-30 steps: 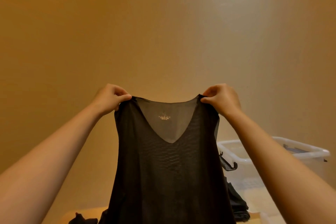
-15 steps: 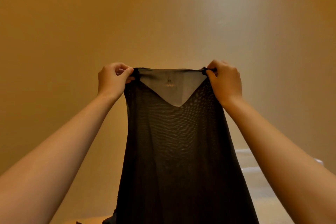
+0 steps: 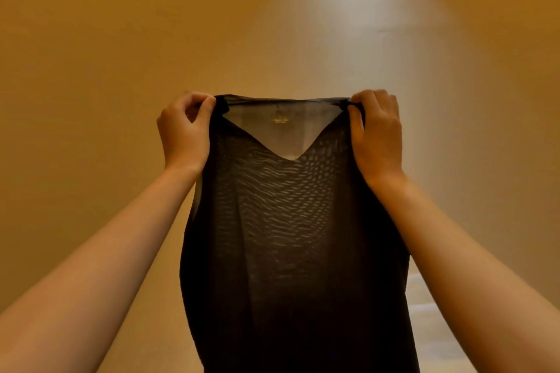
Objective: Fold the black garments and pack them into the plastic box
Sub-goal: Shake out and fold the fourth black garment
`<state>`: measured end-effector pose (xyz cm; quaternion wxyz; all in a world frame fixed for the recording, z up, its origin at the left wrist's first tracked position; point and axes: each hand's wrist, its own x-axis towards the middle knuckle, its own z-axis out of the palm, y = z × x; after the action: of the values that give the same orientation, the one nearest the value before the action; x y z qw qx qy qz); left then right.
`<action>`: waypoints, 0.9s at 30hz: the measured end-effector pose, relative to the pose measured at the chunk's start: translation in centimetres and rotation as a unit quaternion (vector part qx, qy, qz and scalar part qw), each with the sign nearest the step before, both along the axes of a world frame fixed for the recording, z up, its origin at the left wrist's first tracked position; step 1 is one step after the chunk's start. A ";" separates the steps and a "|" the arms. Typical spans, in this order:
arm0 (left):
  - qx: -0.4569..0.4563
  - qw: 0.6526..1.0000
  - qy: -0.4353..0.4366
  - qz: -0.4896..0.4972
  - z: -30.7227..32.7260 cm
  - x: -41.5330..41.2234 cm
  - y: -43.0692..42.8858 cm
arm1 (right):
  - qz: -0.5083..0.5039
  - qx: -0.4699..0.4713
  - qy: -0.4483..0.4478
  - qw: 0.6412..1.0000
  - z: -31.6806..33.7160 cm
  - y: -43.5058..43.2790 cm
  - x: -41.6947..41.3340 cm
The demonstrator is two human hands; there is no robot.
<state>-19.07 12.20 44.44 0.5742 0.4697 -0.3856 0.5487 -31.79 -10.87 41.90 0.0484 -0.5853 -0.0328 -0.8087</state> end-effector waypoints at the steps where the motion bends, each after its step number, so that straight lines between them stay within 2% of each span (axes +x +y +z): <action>1: 0.003 1.000 0.008 0.000 0.0 0.1 0.0 | 0.000 0.001 0.005 1.000 -0.2 -0.1 0.1; 9: 0.036 0.996 0.072 0.031 -3.7 4.8 -2.2 | -0.007 0.026 0.070 0.997 -3.8 -2.7 5.1; 15: 0.075 0.990 0.098 0.065 -8.8 12.6 -5.6 | -0.012 0.072 0.145 0.987 -8.5 -6.0 12.8; 20: 0.170 0.971 0.153 0.070 -16.4 21.0 -8.9 | -0.003 0.109 0.257 0.960 -15.7 -9.3 21.3; 27: 0.237 0.927 0.280 0.072 -26.9 31.3 -11.8 | -0.003 0.153 0.381 0.912 -26.2 -13.3 31.0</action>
<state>12.20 0.38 17.57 0.4898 0.7531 -0.2933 0.3271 -0.84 -24.19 15.74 0.1439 -0.8346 0.1137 -0.5194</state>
